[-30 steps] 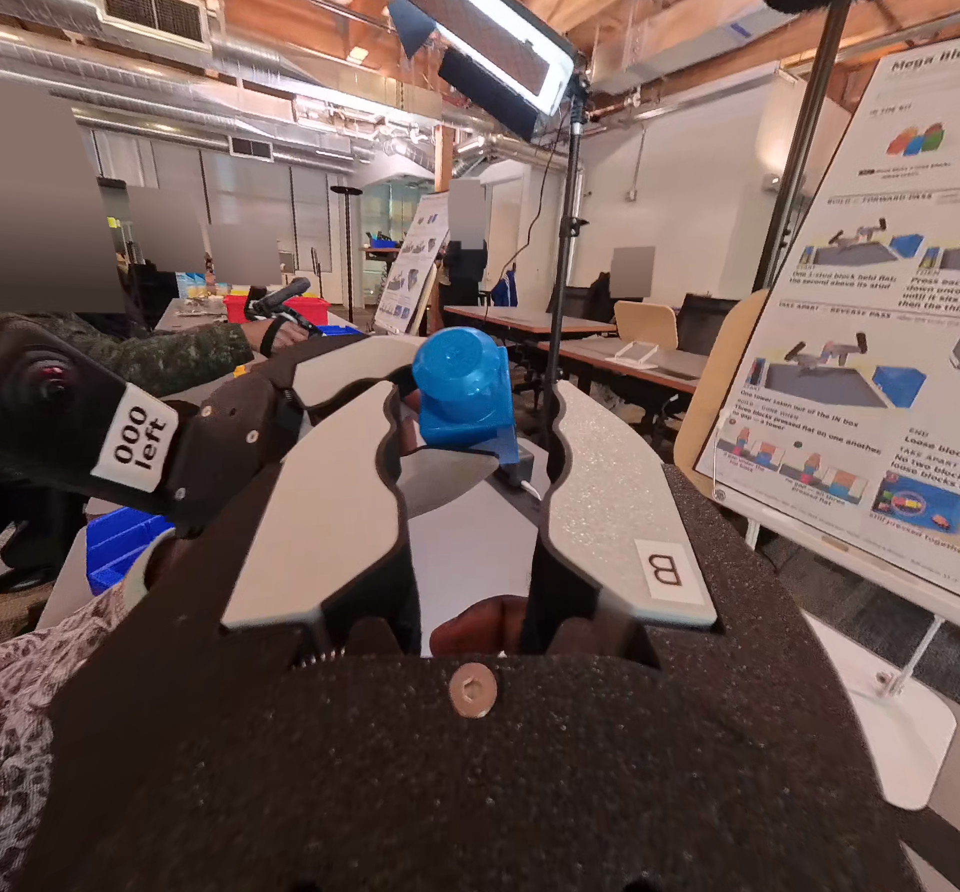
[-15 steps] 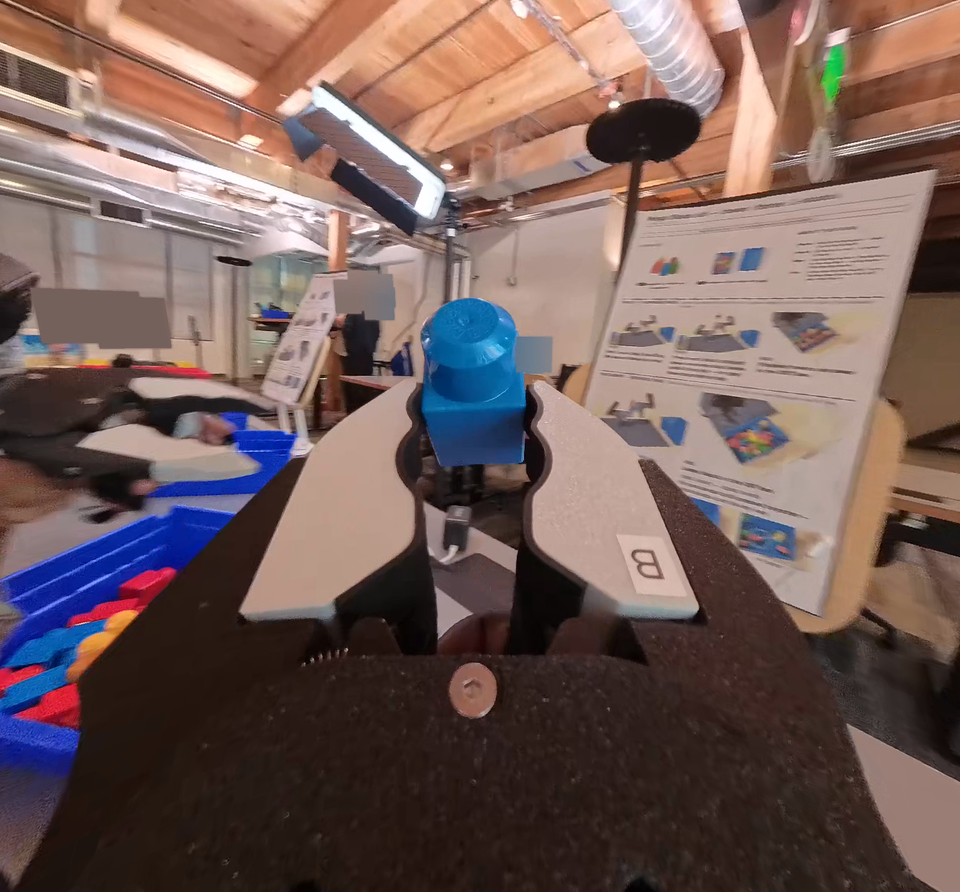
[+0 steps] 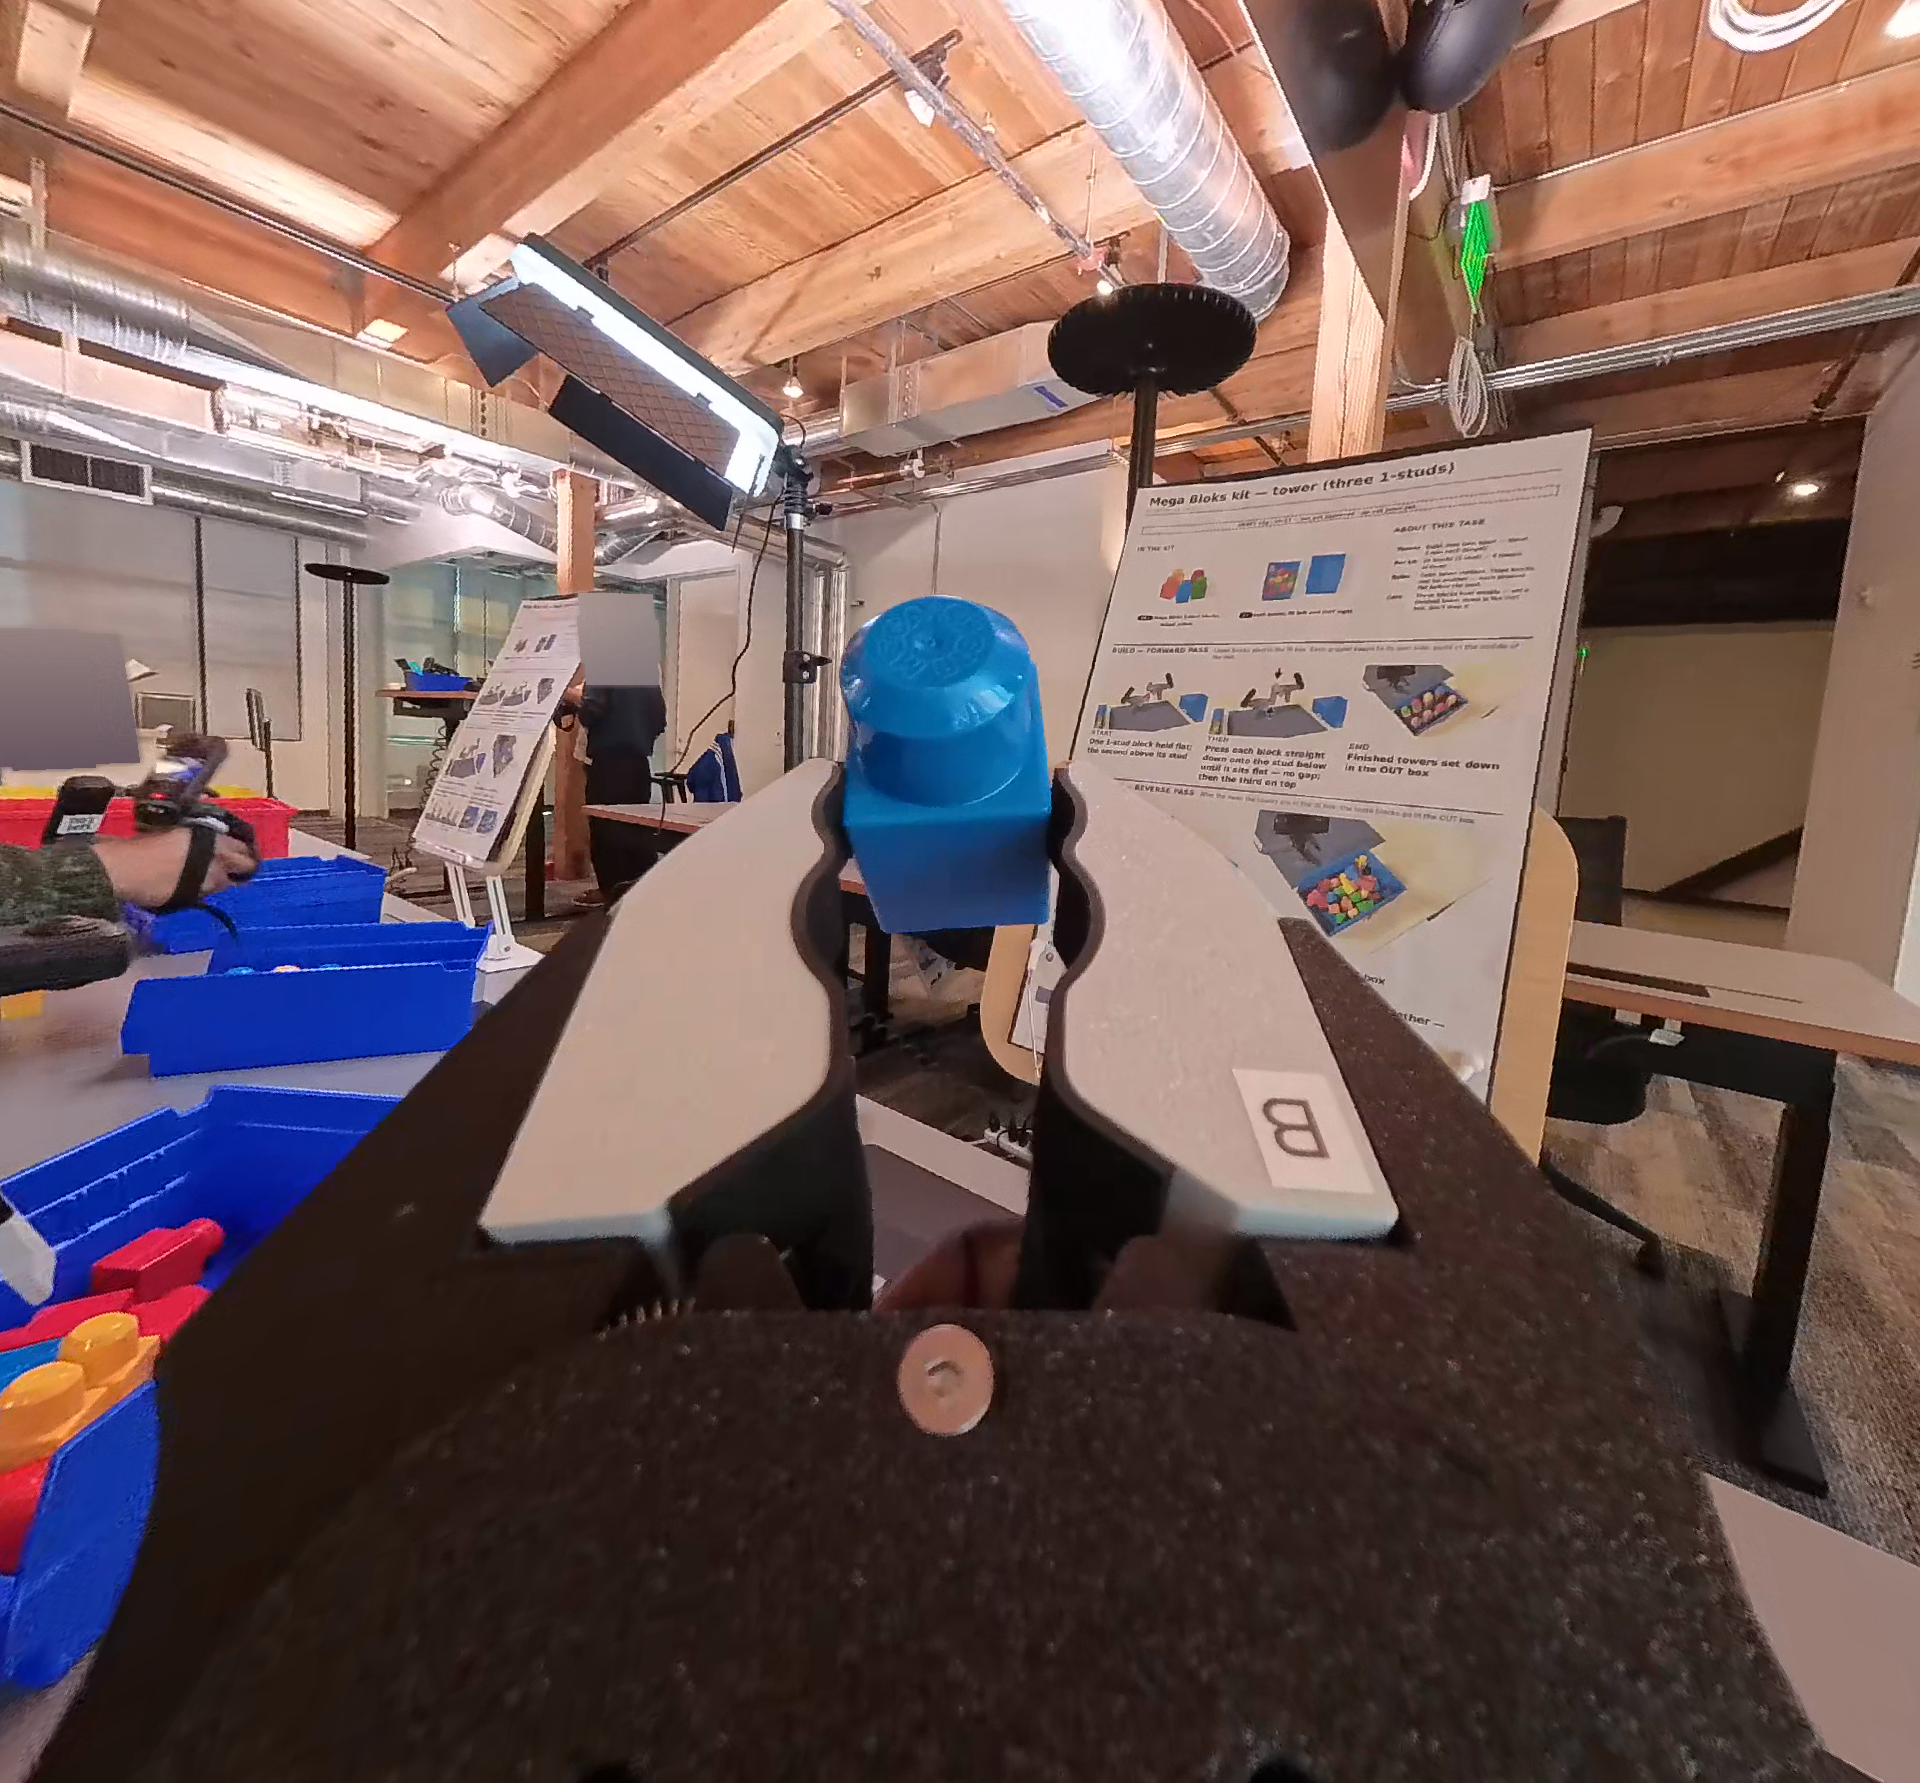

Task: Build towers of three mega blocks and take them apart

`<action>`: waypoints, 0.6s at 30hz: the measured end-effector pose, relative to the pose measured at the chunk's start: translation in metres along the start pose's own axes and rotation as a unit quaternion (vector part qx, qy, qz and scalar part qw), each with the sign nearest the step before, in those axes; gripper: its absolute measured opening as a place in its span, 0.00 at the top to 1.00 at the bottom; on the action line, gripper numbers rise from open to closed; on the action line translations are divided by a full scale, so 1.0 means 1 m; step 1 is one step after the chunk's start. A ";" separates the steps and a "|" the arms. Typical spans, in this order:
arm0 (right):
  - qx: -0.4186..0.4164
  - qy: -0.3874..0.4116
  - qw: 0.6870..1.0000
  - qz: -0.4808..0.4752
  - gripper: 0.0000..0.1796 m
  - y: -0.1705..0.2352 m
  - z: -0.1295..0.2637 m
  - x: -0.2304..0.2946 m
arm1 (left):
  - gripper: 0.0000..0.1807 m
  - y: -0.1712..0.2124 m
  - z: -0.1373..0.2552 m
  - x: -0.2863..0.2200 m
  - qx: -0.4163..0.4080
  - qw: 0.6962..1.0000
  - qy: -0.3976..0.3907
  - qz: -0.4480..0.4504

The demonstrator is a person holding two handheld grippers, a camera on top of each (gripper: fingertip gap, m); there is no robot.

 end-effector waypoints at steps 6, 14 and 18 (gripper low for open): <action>-0.002 0.004 1.000 0.003 0.80 0.000 0.000 -0.001 | 0.70 0.000 -0.009 0.005 0.009 1.000 0.005 0.006; -0.014 0.008 1.000 0.019 0.80 -0.009 0.006 -0.001 | 0.68 0.015 -0.053 0.014 0.096 0.995 0.014 -0.016; -0.027 0.008 0.999 0.021 0.80 -0.018 0.011 -0.002 | 0.74 0.016 -0.052 0.012 0.110 0.994 0.008 -0.027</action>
Point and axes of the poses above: each gripper's, where its closed fingertips meet, z back along the fingers, y out of its underside, x = y × z across the jaws, the point moved 1 cm from there along z, back along the fingers, and after that the axes turned 8 degrees about -z, right-handed, at the moved point
